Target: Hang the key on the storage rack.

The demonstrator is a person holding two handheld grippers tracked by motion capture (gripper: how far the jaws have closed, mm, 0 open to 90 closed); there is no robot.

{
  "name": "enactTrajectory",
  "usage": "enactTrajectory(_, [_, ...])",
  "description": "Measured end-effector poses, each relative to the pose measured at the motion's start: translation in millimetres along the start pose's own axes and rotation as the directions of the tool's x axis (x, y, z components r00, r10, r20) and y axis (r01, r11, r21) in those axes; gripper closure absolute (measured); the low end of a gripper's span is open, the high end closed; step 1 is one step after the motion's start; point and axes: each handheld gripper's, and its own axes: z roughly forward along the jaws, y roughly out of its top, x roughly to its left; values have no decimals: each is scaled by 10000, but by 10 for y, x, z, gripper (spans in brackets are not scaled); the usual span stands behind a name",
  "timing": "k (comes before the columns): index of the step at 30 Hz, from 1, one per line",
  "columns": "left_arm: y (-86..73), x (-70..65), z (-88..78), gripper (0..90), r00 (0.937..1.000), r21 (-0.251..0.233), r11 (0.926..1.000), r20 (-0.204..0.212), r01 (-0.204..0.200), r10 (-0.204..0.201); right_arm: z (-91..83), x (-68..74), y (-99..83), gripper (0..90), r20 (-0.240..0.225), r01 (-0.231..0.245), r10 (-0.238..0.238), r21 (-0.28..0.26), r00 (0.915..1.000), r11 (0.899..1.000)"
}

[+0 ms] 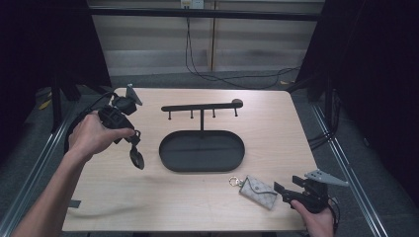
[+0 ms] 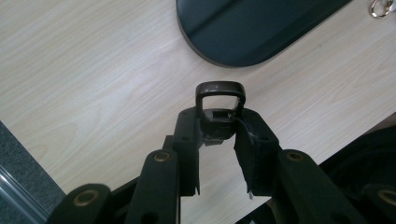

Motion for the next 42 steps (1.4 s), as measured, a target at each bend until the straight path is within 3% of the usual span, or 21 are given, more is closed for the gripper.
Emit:
enactTrajectory(13, [211, -48, -83, 708, 10000, -75, 10000, 14, 58, -58, 0, 0, 0, 207, -12, 3, -3, -8, 10000, 10000])
enactTrajectory(27, [461, -139, -99, 708, 9988, 24, 9988, 31, 490, -490, 6, -2, 0, 207, -47, -25, 25, 46, 10000, 10000])
enactTrajectory(37, [622, -203, 46, 707, 9994, 426, 9985, 97, 336, -340, 5, -3, 1, 207, -90, -29, 29, 53, 10000, 10000])
enactTrajectory(42, [683, -231, 97, 707, 9983, 445, 9973, 33, 586, -588, 2, -1, 1, 207, -110, -13, 13, 50, 9999, 10000])
